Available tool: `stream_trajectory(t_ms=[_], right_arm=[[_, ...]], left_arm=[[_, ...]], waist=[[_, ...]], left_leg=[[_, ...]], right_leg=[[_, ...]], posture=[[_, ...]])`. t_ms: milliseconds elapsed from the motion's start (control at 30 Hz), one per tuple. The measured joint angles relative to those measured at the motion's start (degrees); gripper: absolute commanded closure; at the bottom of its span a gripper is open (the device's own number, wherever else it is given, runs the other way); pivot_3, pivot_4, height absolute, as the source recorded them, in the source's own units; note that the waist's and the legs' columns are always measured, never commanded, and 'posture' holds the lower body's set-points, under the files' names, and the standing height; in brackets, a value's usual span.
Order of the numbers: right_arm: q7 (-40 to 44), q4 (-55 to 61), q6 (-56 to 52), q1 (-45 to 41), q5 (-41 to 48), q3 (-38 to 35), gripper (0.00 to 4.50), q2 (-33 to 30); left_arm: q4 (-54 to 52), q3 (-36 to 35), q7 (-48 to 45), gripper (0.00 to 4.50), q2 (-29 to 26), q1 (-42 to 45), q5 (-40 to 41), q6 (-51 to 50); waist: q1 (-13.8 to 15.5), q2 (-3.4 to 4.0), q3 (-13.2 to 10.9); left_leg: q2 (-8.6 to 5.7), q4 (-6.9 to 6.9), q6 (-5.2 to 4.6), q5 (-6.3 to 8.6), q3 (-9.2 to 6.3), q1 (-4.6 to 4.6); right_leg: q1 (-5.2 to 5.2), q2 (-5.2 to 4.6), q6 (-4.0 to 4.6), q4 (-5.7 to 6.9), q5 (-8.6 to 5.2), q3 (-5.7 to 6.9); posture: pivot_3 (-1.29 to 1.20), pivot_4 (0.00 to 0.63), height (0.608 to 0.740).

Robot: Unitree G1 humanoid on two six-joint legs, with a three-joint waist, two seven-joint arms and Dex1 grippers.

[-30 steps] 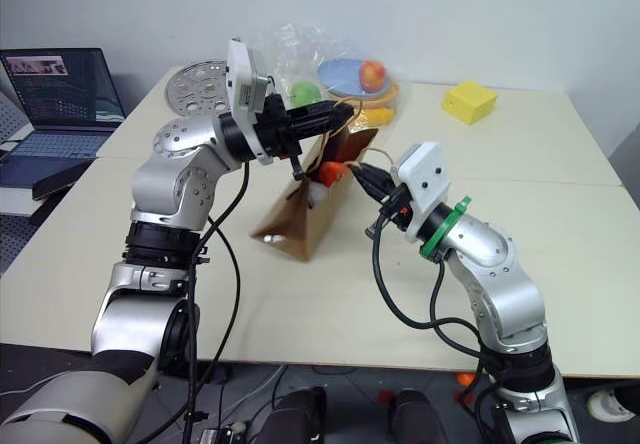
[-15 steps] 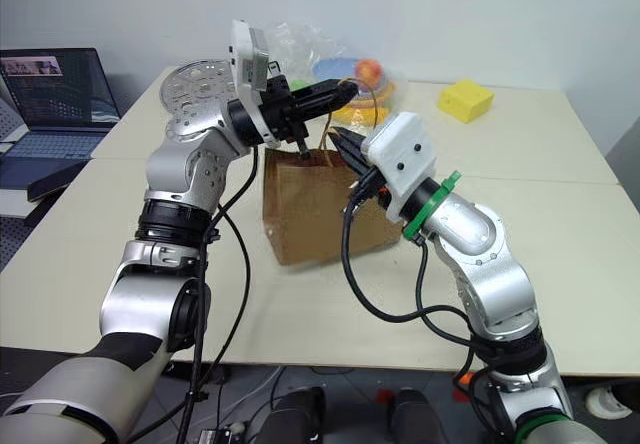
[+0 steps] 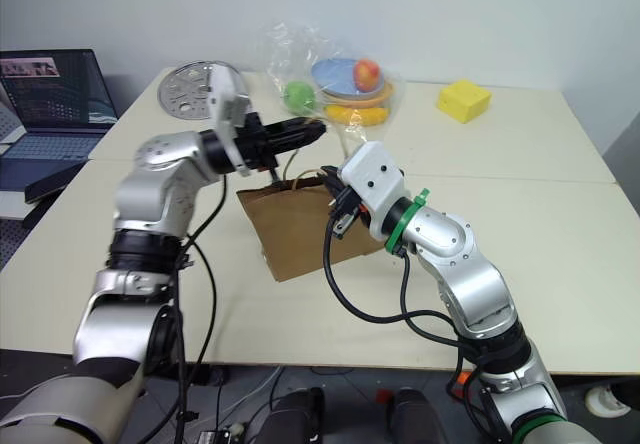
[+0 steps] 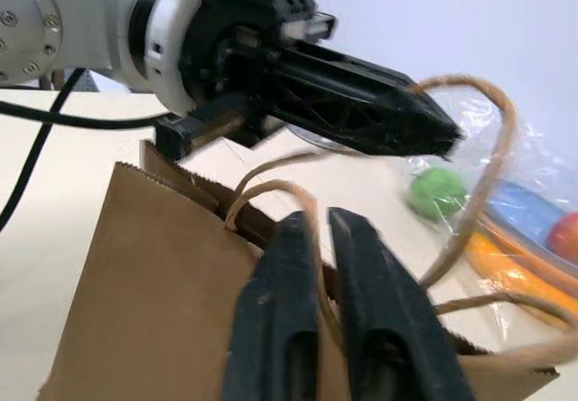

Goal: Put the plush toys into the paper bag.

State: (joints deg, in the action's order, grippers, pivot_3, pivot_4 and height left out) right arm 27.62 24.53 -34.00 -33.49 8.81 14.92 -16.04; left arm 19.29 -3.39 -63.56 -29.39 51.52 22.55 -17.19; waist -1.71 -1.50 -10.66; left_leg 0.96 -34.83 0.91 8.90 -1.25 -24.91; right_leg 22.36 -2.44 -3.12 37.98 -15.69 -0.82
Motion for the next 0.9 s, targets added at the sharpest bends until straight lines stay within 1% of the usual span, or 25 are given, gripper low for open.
stream_trajectory(t_ms=[67, 167, 233, 300, 367, 400, 467, 567, 600, 633, 700, 800, 867, 900], right_arm=[[1.1, 0.0, 0.0, 0.0, 1.0, -0.5, 2.49, -0.7], [3.1, 0.0, 0.1, 0.0, 3.2, -2.1, 1.47, -1.3], [4.8, 0.1, -0.3, -0.6, 5.6, -3.7, 0.82, -2.0], [6.5, 0.2, -0.9, -1.8, 8.2, -6.1, 0.04, -3.6], [8.9, 0.8, -3.4, -3.8, 12.9, -8.8, 0.00, -4.5], [10.0, 1.5, -4.6, -4.7, 15.5, -10.2, 0.00, -5.2], [10.1, 2.3, -8.9, -6.8, 22.0, -13.3, 0.00, -4.8], [6.4, 2.5, -18.3, -11.0, 35.5, -20.3, 0.00, -3.1], [5.4, 2.6, -20.4, -11.7, 38.7, -21.9, 0.00, -3.4], [4.7, 2.8, -23.8, -12.0, 43.6, -23.7, 0.00, -5.5], [4.6, 3.4, -28.7, -11.1, 49.4, -25.8, 0.00, -10.9], [5.0, 6.0, -32.1, -7.1, 52.2, -26.7, 0.00, -19.1], [5.1, 7.2, -32.8, -5.4, 53.2, -26.8, 0.00, -21.9], [5.1, 7.7, -32.8, -5.0, 53.2, -26.8, 0.00, -22.8]], left_arm=[[-4.6, -1.4, -0.8, 2.70, -3.6, -2.8, 1.9, -4.1], [-11.1, -4.0, 0.2, 1.82, -6.8, -6.8, 4.6, -8.2], [-15.1, -6.0, 0.5, 1.26, -9.9, -11.0, 5.6, -10.0], [-18.5, -7.7, 0.9, 0.62, -12.0, -15.7, 6.5, -11.8], [-21.7, -10.3, 1.8, 0.05, -13.3, -21.0, 8.1, -13.8], [-22.6, -11.3, 2.2, 0.02, -13.5, -23.0, 8.9, -14.7], [-24.6, -12.3, 2.6, 0.02, -14.4, -26.8, 9.0, -14.8], [-27.2, -11.9, 2.8, 0.02, -14.1, -31.5, 8.6, -12.7], [-27.4, -11.5, 2.9, 0.02, -13.9, -32.0, 8.3, -12.1], [-27.5, -11.0, 3.5, 0.02, -12.8, -32.0, 7.6, -10.5], [-27.0, -9.5, 4.4, 0.02, -10.4, -31.8, 6.7, -8.1], [-23.9, -6.9, 4.8, 0.02, -8.3, -31.1, 4.8, -5.1], [-21.0, -5.8, 5.5, 0.02, -7.2, -29.9, 3.3, -2.6], [-20.0, -5.4, 5.5, 0.02, -6.8, -29.3, 2.7, -1.5]], waist=[[-0.1, 0.02, 0.0], [0.1, 0.02, 0.0], [0.0, 0.04, 0.0], [0.0, 0.04, 0.0], [0.0, 0.06, 0.0], [0.1, 0.06, 0.0], [0.2, 0.06, 0.0], [0.3, 0.06, 0.0], [0.3, 0.06, 0.0], [0.7, 0.06, 0.0], [1.1, 0.06, 0.0], [1.5, 0.06, 0.0], [1.6, 0.06, 0.0], [1.4, 0.06, 0.0]], left_leg=[[0.17, 0.02, 0.01, 0.01, -0.02, 0.00], [0.27, 0.00, 0.02, 0.01, -0.04, 0.01], [0.33, 0.00, 0.03, 0.01, 0.04, 0.05], [0.41, 0.00, 0.03, 0.01, 0.07, 0.06], [0.54, 0.00, 0.04, 0.02, 0.12, 0.07], [0.57, 0.00, 0.04, 0.02, 0.07, 0.08], [0.63, 0.01, 0.05, 0.02, 0.01, 0.08], [0.69, 0.03, 0.05, 0.03, 0.01, 0.09], [0.72, 0.03, 0.06, 0.03, 0.03, 0.08], [0.71, 0.05, 0.06, 0.03, 0.16, 0.08], [0.79, 0.12, 0.06, 0.03, 0.69, 0.04], [0.81, 0.13, 0.05, 0.04, 1.37, -0.04], [0.77, 0.13, 0.03, 0.07, 1.51, -0.11], [0.82, 0.16, 0.00, 0.09, 1.59, -0.15]], right_leg=[[0.00, 0.00, 0.00, 0.01, 0.00, 0.00], [-0.02, 0.03, 0.04, 0.00, -0.02, 0.05], [-0.01, 0.04, 0.15, -0.02, 0.00, -0.01], [-0.01, 0.04, 0.31, -0.06, 0.04, 0.02], [0.00, -0.13, 0.47, -0.11, 0.09, 0.01], [-0.01, -0.14, 0.58, -0.10, 0.06, 0.06], [0.00, -0.15, 1.12, -0.09, -0.15, 0.02], [0.00, -0.19, 1.27, -0.03, -0.20, 0.01], [-0.01, -0.22, 1.31, -0.04, -0.22, 0.06], [-0.03, -0.37, 1.38, -0.06, -0.26, 0.12], [-0.03, -0.69, 1.57, -0.12, -0.37, 0.22], [-0.01, -0.85, 1.59, -0.37, -0.39, -0.05], [0.00, -0.87, 1.45, -0.58, -0.31, -0.10], [0.01, -0.83, 1.23, -0.78, -0.18, -0.08]], posture=[[0.00, 0.150, 0.740], [0.00, 0.150, 0.740], [0.00, 0.150, 0.740], [0.00, 0.150, 0.740], [0.00, 0.150, 0.740], [0.00, 0.150, 0.740], [0.00, 0.150, 0.740], [0.00, 0.150, 0.740], [0.00, 0.150, 0.740], [0.00, 0.150, 0.740], [0.00, 0.150, 0.740], [0.00, 0.150, 0.740], [0.00, 0.150, 0.740], [0.00, 0.150, 0.740]])
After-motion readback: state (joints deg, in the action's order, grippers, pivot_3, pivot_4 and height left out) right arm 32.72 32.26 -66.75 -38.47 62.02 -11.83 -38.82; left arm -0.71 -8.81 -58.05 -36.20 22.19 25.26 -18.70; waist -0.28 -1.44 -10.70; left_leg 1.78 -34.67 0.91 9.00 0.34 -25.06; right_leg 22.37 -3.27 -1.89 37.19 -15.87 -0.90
